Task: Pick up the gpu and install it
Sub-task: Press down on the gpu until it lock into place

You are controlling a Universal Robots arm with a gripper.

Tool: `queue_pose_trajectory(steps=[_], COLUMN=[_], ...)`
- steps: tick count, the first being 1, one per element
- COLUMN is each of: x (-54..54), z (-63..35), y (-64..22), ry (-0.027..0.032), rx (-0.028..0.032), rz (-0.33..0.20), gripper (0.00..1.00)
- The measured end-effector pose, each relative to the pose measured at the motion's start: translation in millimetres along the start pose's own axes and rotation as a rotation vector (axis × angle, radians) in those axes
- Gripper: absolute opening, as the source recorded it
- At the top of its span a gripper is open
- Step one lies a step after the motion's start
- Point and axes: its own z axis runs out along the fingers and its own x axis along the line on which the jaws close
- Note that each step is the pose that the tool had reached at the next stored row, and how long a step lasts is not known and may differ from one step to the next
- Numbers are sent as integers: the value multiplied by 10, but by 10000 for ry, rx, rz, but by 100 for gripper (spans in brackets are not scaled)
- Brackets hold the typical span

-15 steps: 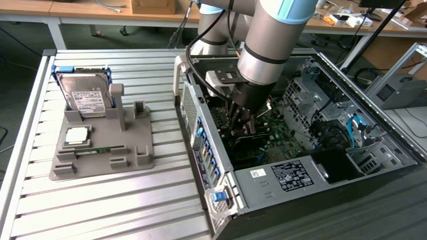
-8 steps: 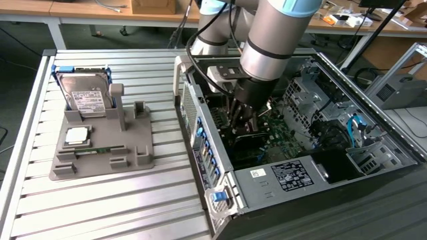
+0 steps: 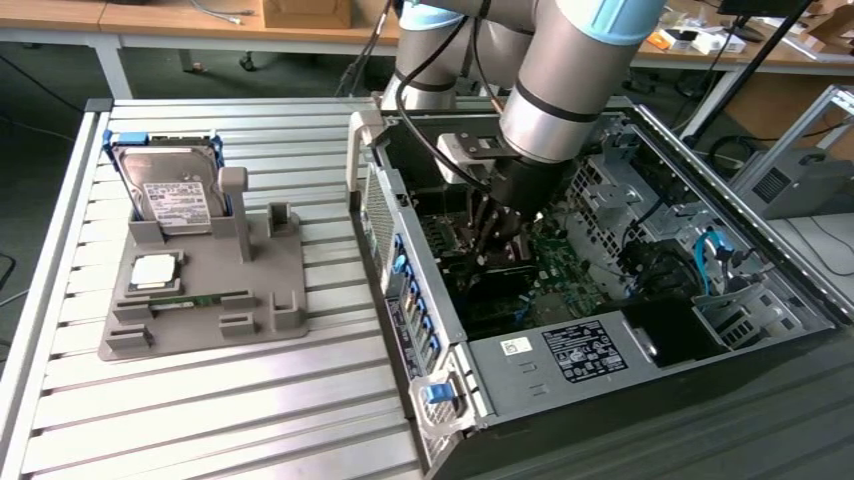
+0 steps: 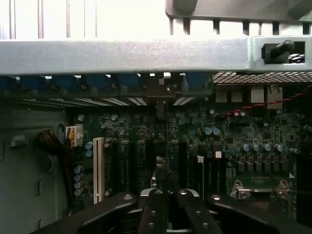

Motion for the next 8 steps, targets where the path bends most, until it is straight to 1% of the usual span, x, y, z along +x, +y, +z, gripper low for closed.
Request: queue_pose_trajectory(steps=[3, 4, 5, 6, 8], x=[-2, -2, 0, 1, 1], z=[59, 65, 71, 74, 75], y=[12, 28, 76, 105, 115], ry=[5, 2, 2, 1, 3], rx=[-4, -4, 3, -4, -3], rz=[0, 0, -7, -1, -4], gripper=[11, 11, 11, 11, 11])
